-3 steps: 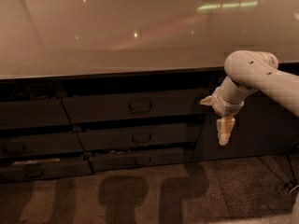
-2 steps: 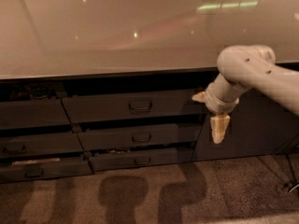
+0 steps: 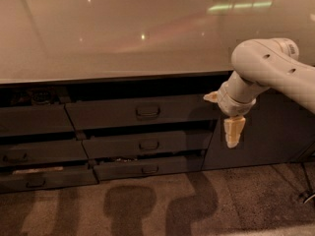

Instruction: Open top drawer

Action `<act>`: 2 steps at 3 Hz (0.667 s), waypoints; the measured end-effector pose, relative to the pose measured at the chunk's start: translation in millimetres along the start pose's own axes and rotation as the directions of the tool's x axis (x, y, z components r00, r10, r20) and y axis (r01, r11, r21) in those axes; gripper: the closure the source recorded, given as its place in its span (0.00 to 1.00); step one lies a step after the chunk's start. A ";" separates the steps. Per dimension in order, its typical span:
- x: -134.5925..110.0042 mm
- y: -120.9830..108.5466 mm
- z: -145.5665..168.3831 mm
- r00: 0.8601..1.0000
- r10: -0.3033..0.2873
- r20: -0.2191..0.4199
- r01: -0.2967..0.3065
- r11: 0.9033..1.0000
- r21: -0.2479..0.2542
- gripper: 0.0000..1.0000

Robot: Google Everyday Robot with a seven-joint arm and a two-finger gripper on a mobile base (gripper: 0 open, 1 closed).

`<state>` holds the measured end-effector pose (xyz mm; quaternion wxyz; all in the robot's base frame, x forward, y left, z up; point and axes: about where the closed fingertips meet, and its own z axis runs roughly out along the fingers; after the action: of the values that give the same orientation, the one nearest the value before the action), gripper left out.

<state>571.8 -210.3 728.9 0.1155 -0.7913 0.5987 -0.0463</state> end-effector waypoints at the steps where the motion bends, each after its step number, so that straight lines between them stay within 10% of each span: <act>1: -0.1 3.2 4.4 0.997 -0.030 -0.065 0.034 0.998 0.054 0.00; 2: 1.9 24.8 10.4 0.984 -0.080 -0.159 0.102 0.986 0.135 0.00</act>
Offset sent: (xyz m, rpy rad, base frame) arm -0.0206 -0.0020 -0.0210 -0.1601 -0.4788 0.0847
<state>551.3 -217.2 712.8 0.1233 -0.8017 0.5641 -0.1548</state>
